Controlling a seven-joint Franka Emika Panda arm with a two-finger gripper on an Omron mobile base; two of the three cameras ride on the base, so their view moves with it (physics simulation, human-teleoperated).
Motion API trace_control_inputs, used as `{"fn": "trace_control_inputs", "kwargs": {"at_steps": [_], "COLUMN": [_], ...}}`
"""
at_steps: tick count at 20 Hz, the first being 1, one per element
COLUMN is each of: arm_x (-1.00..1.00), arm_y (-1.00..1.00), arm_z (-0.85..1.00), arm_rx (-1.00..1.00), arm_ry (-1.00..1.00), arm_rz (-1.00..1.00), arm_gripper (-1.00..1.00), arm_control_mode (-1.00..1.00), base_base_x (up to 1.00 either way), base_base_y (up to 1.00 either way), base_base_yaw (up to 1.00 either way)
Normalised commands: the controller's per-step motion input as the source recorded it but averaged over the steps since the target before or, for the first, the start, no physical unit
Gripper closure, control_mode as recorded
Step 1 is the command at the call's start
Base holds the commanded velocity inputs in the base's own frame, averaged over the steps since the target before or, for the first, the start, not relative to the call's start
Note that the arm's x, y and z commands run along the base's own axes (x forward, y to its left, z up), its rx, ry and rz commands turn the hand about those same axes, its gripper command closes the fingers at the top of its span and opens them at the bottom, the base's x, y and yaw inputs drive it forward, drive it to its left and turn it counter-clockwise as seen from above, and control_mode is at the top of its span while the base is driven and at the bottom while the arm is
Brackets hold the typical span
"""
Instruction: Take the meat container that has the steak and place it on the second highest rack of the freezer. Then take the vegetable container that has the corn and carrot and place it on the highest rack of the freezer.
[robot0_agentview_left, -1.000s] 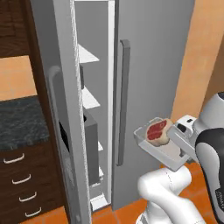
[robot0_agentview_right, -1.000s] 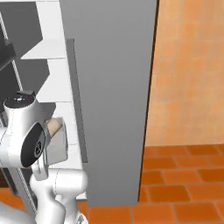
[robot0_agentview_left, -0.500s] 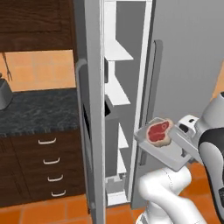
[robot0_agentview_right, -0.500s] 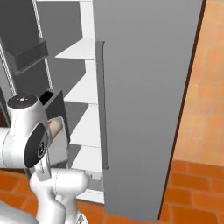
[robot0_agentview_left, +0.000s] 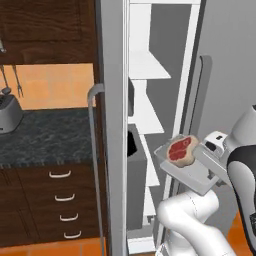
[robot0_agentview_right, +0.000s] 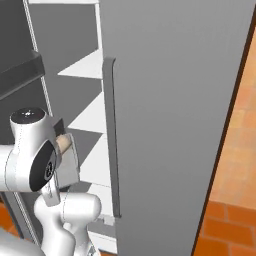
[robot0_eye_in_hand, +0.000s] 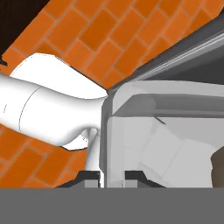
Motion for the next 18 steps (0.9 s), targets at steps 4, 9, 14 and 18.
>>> {"fn": "trace_control_inputs", "kwargs": {"at_steps": [4,9,14,18], "arm_x": [0.0,0.0,0.0,0.0], "arm_y": [0.0,0.0,0.0,0.0], "arm_z": [0.0,0.0,0.0,0.0], "arm_rx": [0.0,0.0,0.0,0.0], "arm_ry": [0.0,0.0,0.0,0.0], "arm_rz": [0.0,0.0,0.0,0.0], "arm_gripper": [1.0,1.0,1.0,1.0], "arm_control_mode": [1.0,1.0,1.0,1.0], "base_base_x": [0.34,0.27,0.48,0.3], "base_base_y": [-0.4,-0.49,-0.06,0.12], "base_base_yaw": [0.21,0.24,0.03,-0.15]}}
